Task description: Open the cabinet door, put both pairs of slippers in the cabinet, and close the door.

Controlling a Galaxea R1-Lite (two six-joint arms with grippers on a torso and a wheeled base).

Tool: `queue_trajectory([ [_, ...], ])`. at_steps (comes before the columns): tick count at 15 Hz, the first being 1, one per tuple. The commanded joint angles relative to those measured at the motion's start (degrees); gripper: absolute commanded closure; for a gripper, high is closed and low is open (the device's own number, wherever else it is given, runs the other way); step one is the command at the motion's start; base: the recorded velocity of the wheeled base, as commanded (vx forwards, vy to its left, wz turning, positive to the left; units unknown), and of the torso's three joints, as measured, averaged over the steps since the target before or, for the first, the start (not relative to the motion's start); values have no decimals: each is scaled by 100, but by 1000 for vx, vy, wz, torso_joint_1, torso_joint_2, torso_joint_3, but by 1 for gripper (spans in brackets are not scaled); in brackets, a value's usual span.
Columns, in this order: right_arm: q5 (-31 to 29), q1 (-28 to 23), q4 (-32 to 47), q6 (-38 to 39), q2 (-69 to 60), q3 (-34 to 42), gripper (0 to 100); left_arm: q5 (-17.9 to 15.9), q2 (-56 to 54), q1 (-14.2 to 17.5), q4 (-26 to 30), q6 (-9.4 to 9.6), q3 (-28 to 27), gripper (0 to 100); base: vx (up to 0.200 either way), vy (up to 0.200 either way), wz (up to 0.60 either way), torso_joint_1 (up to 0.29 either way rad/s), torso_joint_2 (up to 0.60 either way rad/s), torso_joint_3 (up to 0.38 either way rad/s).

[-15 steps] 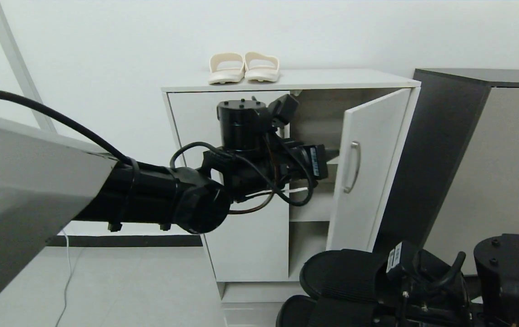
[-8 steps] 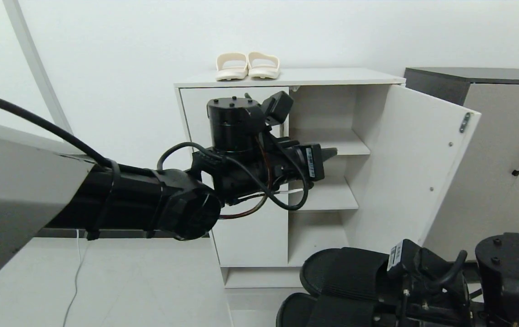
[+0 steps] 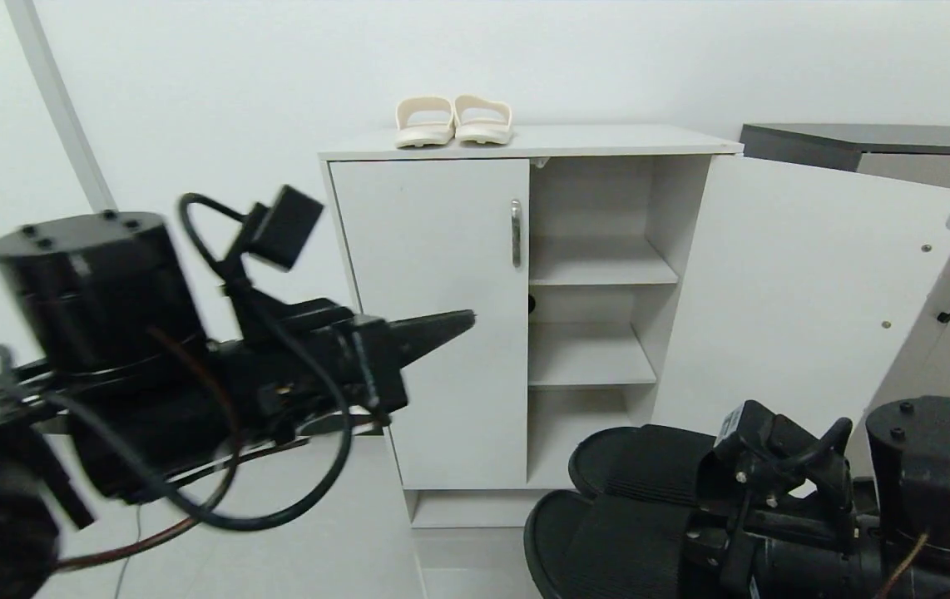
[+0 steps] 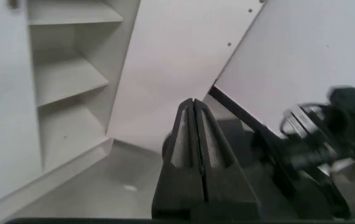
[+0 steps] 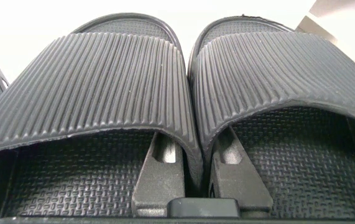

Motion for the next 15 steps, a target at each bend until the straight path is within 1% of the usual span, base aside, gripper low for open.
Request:
queue_trajectory([
  [1, 1, -9, -5, -2, 14, -6, 100, 254, -2400, 419, 916, 146, 1292, 100, 0, 0, 0, 0, 0, 0],
  [3, 1, -9, -14, 7, 31, -15, 100, 623, -3639, 437, 2129, 278, 1450, 100, 0, 0, 0, 0, 0, 0],
  [4, 1, -9, -31, -2, 31, -15, 100, 720, -3973, 463, 2498, 340, 1459, 100, 0, 0, 0, 0, 0, 0],
  [5, 1, -9, -110, -11, 31, -6, 100, 948, -4966, 955, 3579, 682, 1494, 100, 0, 0, 0, 0, 0, 0],
  [6, 1, -9, -137, 7, 40, -15, 100, 1019, -5494, 1298, 4133, 867, 1599, 100, 0, 0, 0, 0, 0, 0],
  [7, 1, -9, -145, 25, 40, -15, 100, 1106, -5889, 1500, 4396, 990, 1678, 100, 0, 0, 0, 0, 0, 0],
  [8, -8, -9, -154, 33, 66, -41, 100, 1361, -6733, 1878, 4809, 1096, 1898, 100, 0, 0, 0, 0, 0, 0],
  [9, -8, -18, -154, 42, 93, -68, 100, 1458, -6918, 2019, 4888, 1096, 1986, 100, 0, 0, 0, 0, 0, 0],
  [10, -148, -79, -154, 42, 190, -191, 100, 1739, -7216, 2273, 4924, 1104, 2267, 100, 0, 0, 0, 0, 0, 0],
  [11, -517, -106, -154, 95, 304, -322, 100, 1924, -7313, 2405, 4915, 1148, 2513, 100, 0, 0, 0, 0, 0, 0],
  [12, -807, -114, -154, 279, 436, -481, 100, 2073, -7445, 2660, 4888, 1245, 2795, 100, 0, 0, 0, 0, 0, 0],
  [13, -1027, -106, -154, 526, 541, -639, 100, 2117, -7612, 2994, 4836, 1306, 3085, 100, 0, 0, 0, 0, 0, 0],
  [14, -1115, -106, -154, 693, 603, -744, 100, 2117, -7814, 3284, 4757, 1456, 3339, 100, 0, 0, 0, 0, 0, 0],
  [15, -1194, -114, -154, 798, 673, -850, 100, 2126, -7928, 3469, 4651, 1544, 3568, 100, 0, 0, 0, 0, 0, 0],
])
